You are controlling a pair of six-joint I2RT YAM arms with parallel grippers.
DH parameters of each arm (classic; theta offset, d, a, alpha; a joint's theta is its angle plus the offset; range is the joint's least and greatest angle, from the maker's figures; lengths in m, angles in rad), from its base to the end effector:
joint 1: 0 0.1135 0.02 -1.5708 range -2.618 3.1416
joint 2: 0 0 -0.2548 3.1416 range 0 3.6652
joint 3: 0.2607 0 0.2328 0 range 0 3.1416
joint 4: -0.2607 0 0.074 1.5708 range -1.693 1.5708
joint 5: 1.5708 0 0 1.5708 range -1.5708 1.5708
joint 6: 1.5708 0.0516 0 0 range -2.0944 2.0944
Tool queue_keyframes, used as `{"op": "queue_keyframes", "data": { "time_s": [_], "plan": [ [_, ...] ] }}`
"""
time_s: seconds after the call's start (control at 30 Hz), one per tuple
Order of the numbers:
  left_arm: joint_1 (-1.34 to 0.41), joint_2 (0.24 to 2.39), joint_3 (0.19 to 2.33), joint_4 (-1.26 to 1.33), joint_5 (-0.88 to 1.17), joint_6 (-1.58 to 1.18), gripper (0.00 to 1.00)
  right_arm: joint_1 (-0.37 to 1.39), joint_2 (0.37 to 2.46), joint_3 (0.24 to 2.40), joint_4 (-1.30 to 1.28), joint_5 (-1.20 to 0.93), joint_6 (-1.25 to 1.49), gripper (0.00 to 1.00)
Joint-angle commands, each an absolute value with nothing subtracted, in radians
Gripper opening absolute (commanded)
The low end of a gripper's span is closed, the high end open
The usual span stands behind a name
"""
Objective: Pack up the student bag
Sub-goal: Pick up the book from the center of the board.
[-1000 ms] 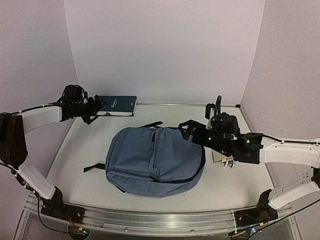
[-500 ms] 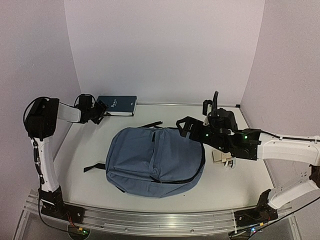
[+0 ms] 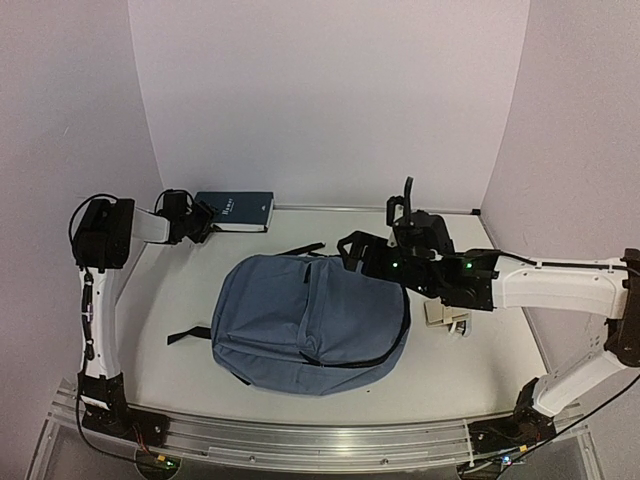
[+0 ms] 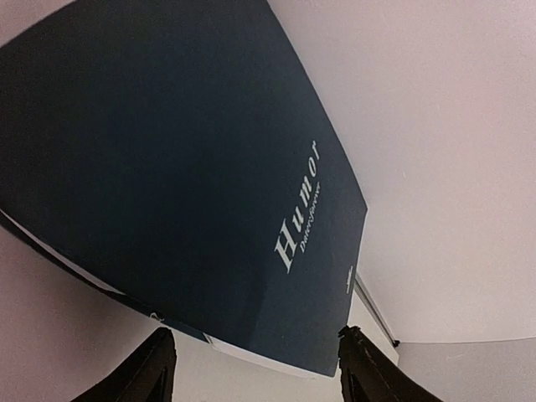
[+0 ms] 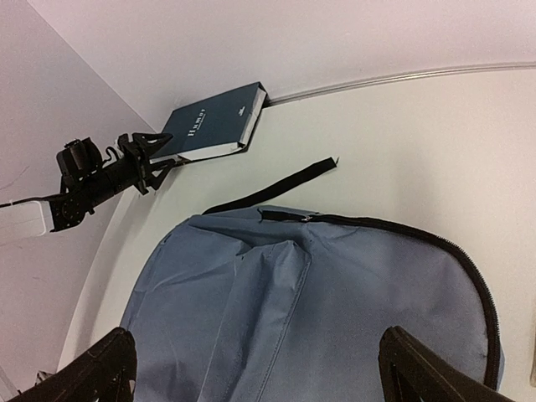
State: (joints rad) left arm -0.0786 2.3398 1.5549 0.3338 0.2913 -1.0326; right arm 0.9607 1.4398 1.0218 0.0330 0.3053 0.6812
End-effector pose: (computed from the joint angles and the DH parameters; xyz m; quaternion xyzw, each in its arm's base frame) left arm 0.5071 -0.0548 0.1263 -0.3164 0.7802 -0.3816 0.3815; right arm 0.2023 0.2623 0.2834 -0.0300 0.8235 0.3182 0.4687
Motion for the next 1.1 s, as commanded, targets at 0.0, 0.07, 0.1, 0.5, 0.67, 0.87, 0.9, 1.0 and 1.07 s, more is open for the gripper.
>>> {"op": "queue_keyframes", "data": {
  "time_s": [0.0, 0.07, 0.1, 0.5, 0.67, 0.87, 0.9, 1.0, 1.07],
  "plan": [
    [-0.079, 2.374, 1.619, 0.365, 0.321, -1.051, 0.64, 0.95, 1.453, 1.067, 0.039, 0.304, 0.667, 0.98],
    [-0.08, 2.394, 1.645, 0.355, 0.324, -1.05, 0.61, 0.948, 1.454, 1.066, 0.039, 0.299, 0.667, 0.98],
    [-0.08, 2.403, 1.659, 0.345, 0.323, -1.047, 0.59, 0.946, 1.454, 1.066, 0.039, 0.297, 0.667, 0.98],
    [-0.08, 2.473, 1.741, 0.321, 0.331, -1.067, 0.46, 0.928, 1.477, 1.07, 0.039, 0.28, 0.672, 0.98],
    [-0.08, 2.471, 1.725, 0.362, 0.327, -1.089, 0.33, 0.92, 1.485, 1.072, 0.038, 0.274, 0.67, 0.98],
    [-0.08, 2.423, 1.623, 0.49, 0.304, -1.108, 0.17, 0.915, 1.486, 1.076, 0.038, 0.27, 0.669, 0.98],
    [-0.079, 2.42, 1.62, 0.499, 0.306, -1.105, 0.14, 0.914, 1.486, 1.076, 0.038, 0.269, 0.668, 0.98],
    [-0.079, 2.413, 1.613, 0.518, 0.324, -1.102, 0.07, 0.913, 1.482, 1.075, 0.038, 0.266, 0.668, 0.98],
    [-0.079, 2.397, 1.592, 0.541, 0.336, -1.105, 0.04, 0.913, 1.478, 1.074, 0.038, 0.268, 0.668, 0.98]
  ]
}}
